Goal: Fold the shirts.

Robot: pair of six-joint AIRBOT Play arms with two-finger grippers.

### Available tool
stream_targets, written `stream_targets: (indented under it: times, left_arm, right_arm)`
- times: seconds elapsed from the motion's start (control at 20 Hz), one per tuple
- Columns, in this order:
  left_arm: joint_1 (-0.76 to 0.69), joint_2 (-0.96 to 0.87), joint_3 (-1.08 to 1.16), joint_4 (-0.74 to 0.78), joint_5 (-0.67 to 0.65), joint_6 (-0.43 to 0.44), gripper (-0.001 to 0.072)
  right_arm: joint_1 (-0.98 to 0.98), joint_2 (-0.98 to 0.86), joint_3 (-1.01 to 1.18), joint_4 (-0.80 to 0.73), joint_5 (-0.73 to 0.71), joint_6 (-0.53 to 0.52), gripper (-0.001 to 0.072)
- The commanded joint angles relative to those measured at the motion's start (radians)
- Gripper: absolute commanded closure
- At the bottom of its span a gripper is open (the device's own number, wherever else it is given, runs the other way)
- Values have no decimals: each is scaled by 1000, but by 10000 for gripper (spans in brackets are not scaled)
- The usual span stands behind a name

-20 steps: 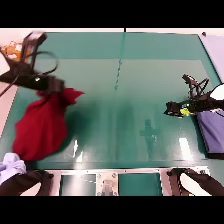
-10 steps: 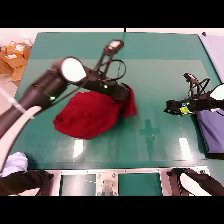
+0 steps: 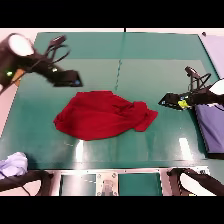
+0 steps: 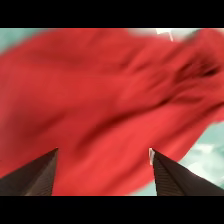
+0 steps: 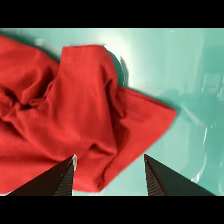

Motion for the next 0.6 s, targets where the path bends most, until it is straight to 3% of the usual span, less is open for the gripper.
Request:
stream_targets:
  times: [0.0, 0.3, 0.45, 0.5, 0.55]
  left_arm:
    - [115, 96, -252, 58, -111, -49, 58]
    - [112, 238, -743, 31, 82, -93, 58]
    - [112, 237, -813, 16, 343, -131, 59]
    - [112, 237, -820, -10, 425, -130, 66]
    - [112, 233, -821, -42, 463, -120, 193]
  right_arm:
    - [1, -127, 23, 57, -16, -52, 213]
    - [11, -329, 22, 245, 29, -163, 225]
    - [56, -386, 23, 249, 19, -189, 225]
    - [79, -400, 23, 252, 7, -189, 245]
    - [99, -409, 23, 254, -8, -189, 410]
